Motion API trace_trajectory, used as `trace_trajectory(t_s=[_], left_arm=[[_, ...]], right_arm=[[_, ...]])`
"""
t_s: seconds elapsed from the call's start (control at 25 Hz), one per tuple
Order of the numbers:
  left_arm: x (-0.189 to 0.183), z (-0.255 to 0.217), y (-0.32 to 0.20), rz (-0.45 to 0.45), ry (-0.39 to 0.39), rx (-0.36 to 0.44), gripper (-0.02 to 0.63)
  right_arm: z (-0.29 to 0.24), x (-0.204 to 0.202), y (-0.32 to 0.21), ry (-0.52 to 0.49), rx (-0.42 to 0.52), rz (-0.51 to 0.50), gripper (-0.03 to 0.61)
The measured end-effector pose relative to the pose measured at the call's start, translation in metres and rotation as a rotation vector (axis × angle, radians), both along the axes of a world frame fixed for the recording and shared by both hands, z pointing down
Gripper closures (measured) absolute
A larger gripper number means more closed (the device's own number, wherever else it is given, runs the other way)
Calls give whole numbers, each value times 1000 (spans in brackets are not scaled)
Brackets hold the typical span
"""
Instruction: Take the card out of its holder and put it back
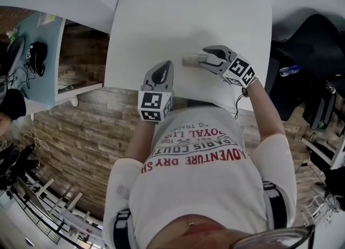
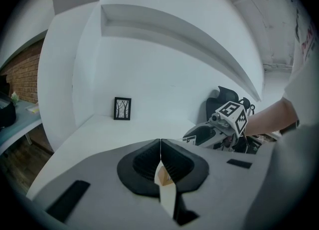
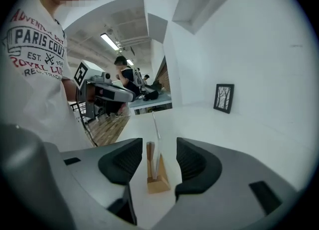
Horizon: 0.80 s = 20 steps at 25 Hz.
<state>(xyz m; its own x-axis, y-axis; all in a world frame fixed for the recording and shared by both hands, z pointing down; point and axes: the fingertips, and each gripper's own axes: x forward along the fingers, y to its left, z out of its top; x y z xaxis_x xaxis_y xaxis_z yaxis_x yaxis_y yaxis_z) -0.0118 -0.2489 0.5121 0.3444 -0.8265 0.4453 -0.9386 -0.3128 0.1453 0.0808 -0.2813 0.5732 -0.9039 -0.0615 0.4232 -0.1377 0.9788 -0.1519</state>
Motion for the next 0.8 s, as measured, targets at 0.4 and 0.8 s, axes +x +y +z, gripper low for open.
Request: trace_trajectory(t_s=[0.4, 0.8], left_arm=[[-2, -34, -4, 31, 16, 113, 589], [13, -70, 12, 87, -25, 274, 589]], right_arm=[[-86, 35, -18, -193, 95, 522, 402], [-100, 64, 16, -153, 106, 1016, 541]])
